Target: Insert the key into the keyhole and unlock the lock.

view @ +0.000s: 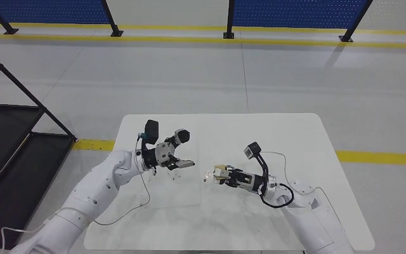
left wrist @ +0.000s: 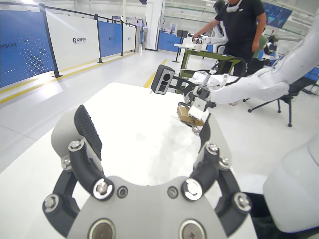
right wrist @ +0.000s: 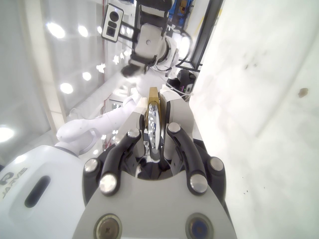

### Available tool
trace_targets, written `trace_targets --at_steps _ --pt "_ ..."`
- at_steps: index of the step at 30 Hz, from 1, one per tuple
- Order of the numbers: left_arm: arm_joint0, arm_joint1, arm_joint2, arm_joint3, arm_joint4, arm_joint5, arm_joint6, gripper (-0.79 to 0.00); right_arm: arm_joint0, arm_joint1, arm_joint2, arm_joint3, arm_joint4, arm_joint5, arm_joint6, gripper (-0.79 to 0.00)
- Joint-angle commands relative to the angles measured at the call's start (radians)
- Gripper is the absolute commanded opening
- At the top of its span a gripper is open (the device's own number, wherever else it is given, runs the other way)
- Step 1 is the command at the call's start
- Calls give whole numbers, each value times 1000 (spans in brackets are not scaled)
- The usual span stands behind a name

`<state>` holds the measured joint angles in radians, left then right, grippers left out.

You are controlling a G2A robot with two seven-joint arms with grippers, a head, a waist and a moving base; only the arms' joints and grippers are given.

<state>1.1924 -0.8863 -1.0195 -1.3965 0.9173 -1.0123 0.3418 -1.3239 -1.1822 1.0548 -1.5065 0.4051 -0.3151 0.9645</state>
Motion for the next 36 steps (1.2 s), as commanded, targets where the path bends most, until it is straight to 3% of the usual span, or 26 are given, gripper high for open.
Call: trace_targets --at_steps 1,5,7,10,15,17,21,24,30,36 --pt "0 0 0 0 74 0 0 0 0 0 0 0 0 0 0 -785" --pt "3 0 2 0 67 1 -1 0 0 0 0 0 0 0 0 -785" --pt "14 -2 23 -1 -34 0 -42 0 0 0 0 0 0 0 0 -785" --pt "-7 6 50 -2 -244 0 -188 0 0 0 0 0 0 0 0 -785" --pt "-42 37 77 -7 -636 4 -540 0 0 0 0 0 0 0 0 -785" --pt "-51 52 92 -16 -813 64 -715 0 0 0 0 0 0 0 0 -785" --pt "-93 80 101 -49 -1213 349 -1146 0 0 0 0 0 0 0 0 -785" --pt "-116 87 87 -33 -1388 467 -1337 0 0 0 0 0 0 0 0 -785" --pt "-119 77 101 -6 -1585 551 -1519 0 0 0 0 0 0 0 0 -785" --pt "-121 75 103 -1 -1595 554 -1531 0 0 0 0 0 0 0 0 -785"
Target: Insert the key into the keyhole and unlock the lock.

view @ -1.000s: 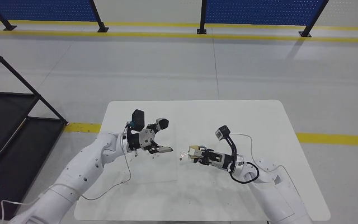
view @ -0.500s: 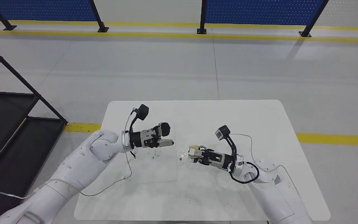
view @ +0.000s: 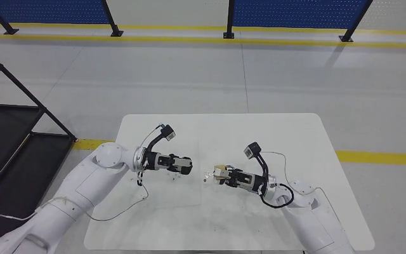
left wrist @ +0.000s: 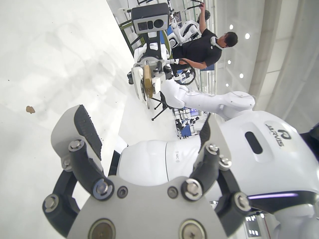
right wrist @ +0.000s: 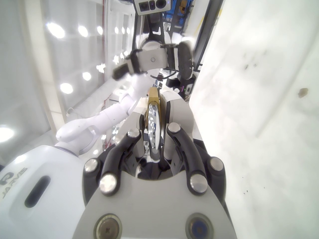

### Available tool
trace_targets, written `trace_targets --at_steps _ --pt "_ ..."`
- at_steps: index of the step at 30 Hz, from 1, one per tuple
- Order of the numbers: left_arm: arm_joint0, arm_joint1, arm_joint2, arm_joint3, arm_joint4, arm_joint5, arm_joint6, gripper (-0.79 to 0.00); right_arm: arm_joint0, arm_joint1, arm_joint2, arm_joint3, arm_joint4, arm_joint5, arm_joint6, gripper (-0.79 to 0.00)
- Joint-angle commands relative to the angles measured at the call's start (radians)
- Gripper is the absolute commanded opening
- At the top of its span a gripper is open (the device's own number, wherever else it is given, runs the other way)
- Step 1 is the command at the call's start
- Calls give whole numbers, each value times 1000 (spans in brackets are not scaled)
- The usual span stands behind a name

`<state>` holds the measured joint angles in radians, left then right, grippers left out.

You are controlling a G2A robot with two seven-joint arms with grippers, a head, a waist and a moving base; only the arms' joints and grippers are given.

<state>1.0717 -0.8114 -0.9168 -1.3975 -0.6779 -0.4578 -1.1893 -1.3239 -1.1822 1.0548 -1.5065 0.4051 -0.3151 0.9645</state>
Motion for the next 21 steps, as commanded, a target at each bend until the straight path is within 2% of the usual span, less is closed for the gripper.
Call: trace_targets --at_steps 1,5,11,16,21 --pt "0 0 0 0 0 0 0 0 0 0 0 0 0 0 0 -785" --pt "8 -2 4 -6 12 3 20 0 0 0 0 0 0 0 0 -785" --pt "74 -17 27 -34 65 -66 139 0 0 0 0 0 0 0 0 -785" --pt "119 -21 11 -73 100 -119 218 0 0 0 0 0 0 0 0 -785" --pt "161 -17 -13 -129 146 -117 266 0 0 0 0 0 0 0 0 -785"
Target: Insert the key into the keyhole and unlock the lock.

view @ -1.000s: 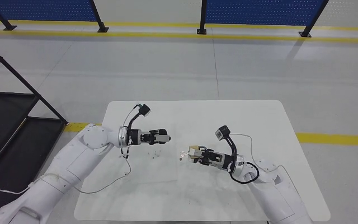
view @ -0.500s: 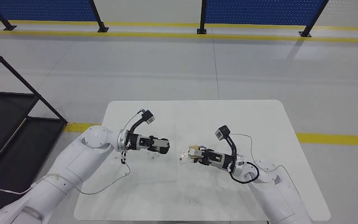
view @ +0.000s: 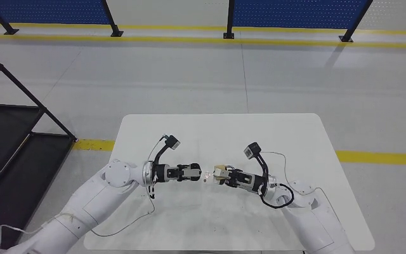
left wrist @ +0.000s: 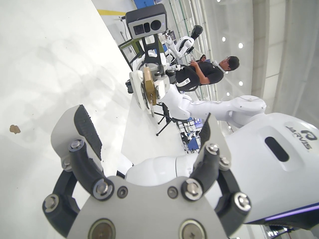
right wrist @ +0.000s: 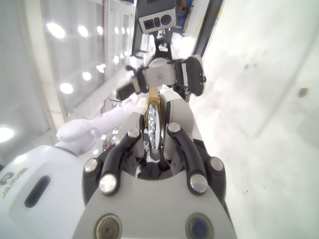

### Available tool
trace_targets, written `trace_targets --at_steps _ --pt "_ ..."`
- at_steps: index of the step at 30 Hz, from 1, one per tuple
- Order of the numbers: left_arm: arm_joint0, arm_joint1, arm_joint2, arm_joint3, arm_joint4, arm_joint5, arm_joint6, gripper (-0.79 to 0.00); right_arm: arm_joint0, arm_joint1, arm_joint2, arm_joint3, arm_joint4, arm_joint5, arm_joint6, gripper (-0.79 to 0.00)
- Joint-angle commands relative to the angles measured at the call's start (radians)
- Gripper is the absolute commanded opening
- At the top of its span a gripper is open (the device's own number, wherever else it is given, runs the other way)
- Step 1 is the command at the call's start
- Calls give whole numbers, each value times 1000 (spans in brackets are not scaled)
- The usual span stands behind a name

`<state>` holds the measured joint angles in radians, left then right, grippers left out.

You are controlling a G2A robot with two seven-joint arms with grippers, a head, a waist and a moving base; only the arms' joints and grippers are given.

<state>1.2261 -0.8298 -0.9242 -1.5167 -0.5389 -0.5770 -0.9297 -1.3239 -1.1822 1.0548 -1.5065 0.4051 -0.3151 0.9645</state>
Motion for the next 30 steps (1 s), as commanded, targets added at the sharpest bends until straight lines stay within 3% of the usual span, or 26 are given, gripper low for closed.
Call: trace_targets --at_steps 1,5,8,10,12,30 --pt "15 2 -11 -20 15 5 12 0 0 0 0 0 0 0 0 -785" --pt "42 6 -37 -59 35 29 28 0 0 0 0 0 0 0 0 -785" --pt "56 8 -52 -73 39 40 29 -194 0 0 0 0 0 0 0 -785" --pt "64 9 -62 -80 41 46 26 -262 0 0 0 0 0 0 0 -785" --pt "71 10 -70 -85 42 52 25 -394 0 0 0 0 0 0 0 -785" --pt "62 -11 -75 -49 0 74 -33 -474 0 0 0 0 0 0 0 -785"
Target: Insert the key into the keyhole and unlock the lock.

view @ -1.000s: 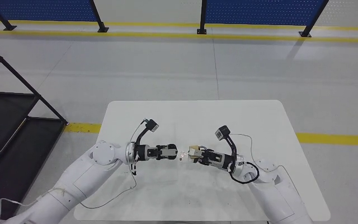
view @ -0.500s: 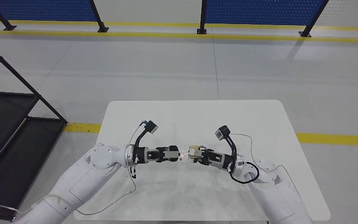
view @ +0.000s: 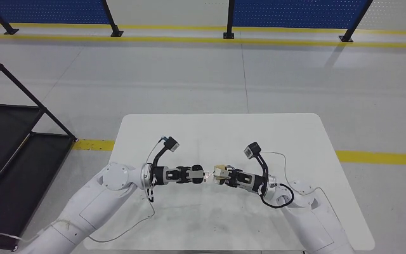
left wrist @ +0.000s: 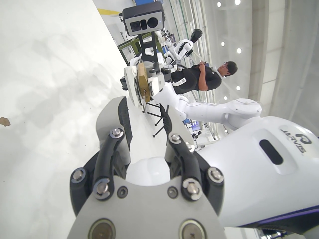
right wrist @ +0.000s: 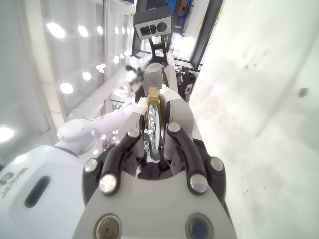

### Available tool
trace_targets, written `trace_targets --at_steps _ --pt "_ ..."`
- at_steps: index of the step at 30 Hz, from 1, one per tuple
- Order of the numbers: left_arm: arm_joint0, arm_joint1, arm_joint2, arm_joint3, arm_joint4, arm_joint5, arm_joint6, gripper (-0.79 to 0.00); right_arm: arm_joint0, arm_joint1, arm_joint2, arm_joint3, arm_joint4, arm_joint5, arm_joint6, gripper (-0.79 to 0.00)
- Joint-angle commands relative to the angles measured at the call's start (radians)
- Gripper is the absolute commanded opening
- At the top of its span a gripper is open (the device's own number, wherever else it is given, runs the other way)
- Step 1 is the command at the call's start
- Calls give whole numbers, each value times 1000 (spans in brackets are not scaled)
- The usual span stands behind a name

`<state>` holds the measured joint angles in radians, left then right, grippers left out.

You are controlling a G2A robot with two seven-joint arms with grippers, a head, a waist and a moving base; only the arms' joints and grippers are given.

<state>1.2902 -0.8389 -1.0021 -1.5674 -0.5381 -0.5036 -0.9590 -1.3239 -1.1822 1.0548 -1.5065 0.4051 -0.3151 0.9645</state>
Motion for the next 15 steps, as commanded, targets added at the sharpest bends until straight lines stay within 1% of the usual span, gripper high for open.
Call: trace_targets --at_steps 1,4,7,15 --pt "-5 -4 5 4 -3 1 -6 -496 0 0 0 0 0 0 0 -785" --pt "-12 -10 13 9 -3 5 -13 -539 0 0 0 0 0 0 0 -785" --pt "-17 -15 18 13 -3 8 -19 -560 0 0 0 0 0 0 0 -785" --pt "-24 -26 21 21 -7 10 -31 -560 0 0 0 0 0 0 0 -785"
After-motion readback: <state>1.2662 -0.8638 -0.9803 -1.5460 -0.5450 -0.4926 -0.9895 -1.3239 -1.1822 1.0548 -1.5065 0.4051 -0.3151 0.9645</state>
